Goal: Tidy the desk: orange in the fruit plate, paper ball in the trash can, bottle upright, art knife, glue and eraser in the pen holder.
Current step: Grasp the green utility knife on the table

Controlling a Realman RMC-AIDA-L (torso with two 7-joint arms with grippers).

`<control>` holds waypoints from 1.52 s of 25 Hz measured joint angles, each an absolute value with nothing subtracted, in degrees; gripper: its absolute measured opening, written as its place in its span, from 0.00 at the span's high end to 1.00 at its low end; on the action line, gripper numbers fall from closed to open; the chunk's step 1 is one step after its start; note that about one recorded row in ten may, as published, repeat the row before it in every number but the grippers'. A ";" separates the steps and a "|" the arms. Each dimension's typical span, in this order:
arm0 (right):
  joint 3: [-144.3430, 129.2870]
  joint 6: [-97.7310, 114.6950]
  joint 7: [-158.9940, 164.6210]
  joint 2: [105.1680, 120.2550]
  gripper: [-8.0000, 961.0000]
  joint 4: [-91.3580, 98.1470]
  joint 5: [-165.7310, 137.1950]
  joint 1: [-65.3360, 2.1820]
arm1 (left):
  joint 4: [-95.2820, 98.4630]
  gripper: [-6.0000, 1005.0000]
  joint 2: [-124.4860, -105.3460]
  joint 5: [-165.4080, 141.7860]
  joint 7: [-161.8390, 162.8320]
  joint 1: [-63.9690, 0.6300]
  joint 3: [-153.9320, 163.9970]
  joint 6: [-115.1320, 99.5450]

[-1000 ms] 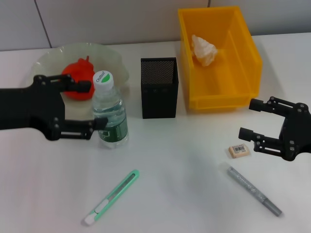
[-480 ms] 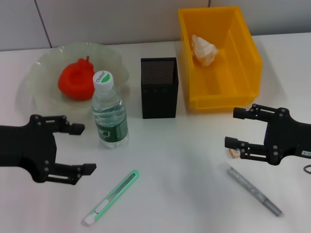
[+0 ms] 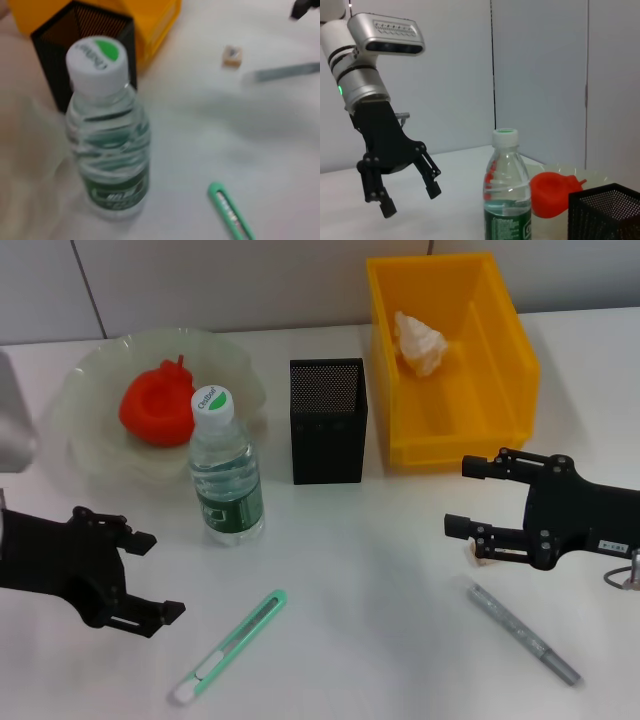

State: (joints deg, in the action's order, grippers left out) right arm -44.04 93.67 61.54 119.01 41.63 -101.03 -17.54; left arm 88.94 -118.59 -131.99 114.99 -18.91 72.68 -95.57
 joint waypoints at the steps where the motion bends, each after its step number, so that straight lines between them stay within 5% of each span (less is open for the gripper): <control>1: -43.99 93.47 61.27 119.00 0.24 41.63 -101.03 -17.59 | 90.08 0.14 -118.59 -133.75 117.31 -19.13 74.71 -94.83; 38: -43.33 90.18 60.51 119.05 0.24 41.65 -100.45 -18.28 | 96.03 0.14 -118.98 -147.85 146.08 -28.74 102.34 -98.79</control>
